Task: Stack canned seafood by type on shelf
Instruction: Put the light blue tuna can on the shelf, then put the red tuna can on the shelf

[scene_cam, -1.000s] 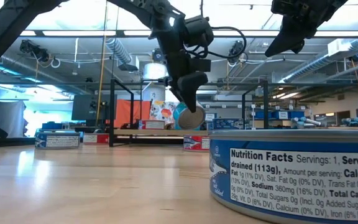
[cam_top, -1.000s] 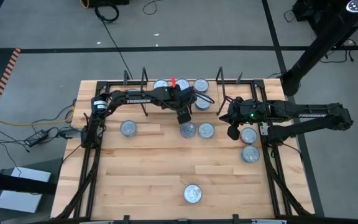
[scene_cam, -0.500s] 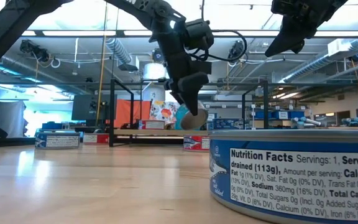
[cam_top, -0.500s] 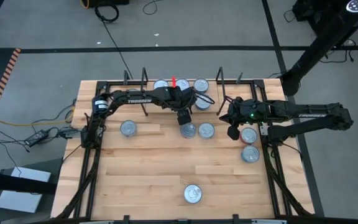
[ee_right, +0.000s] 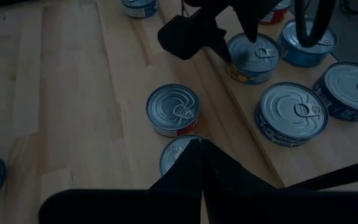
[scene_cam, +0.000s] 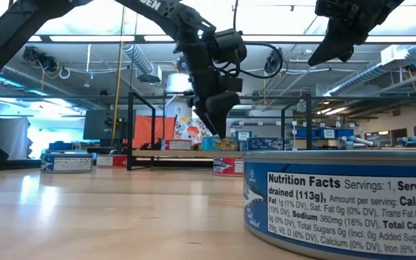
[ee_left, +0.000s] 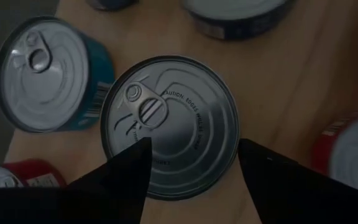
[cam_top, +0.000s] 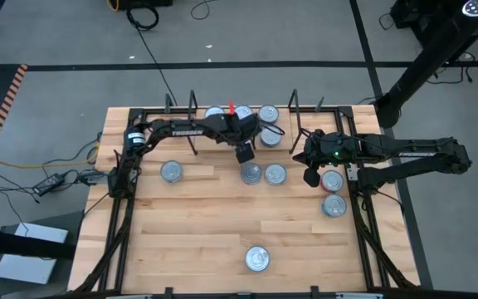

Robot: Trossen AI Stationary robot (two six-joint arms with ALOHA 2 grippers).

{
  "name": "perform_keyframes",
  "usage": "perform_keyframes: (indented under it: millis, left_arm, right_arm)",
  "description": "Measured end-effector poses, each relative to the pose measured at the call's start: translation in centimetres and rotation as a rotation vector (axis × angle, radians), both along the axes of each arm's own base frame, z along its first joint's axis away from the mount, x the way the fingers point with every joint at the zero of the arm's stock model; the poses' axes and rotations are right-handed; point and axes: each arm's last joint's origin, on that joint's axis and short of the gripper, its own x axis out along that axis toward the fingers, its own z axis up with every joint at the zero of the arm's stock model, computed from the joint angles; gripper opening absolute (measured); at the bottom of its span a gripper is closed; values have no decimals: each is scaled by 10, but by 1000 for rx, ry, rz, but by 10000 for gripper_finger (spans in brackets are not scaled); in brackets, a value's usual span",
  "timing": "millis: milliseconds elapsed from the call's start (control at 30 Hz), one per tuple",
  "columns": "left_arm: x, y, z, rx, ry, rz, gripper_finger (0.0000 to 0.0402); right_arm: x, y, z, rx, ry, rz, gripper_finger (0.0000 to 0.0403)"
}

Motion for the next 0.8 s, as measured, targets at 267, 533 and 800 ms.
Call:
perform_keyframes:
  millis: [267, 533, 800]
  left_arm:
    - [2, 0, 11, -6, -25, 28, 241]
    - [7, -2, 51, -72, -122, 65, 232]
    - [15, -37, 62, -57, -132, -59, 38]
  right_arm:
    - [0, 0, 0, 0, 0, 0, 9]
    - [-1, 0, 1, 9, -5, 6, 9]
    - [-15, 9, 9, 93, -56, 53, 6]
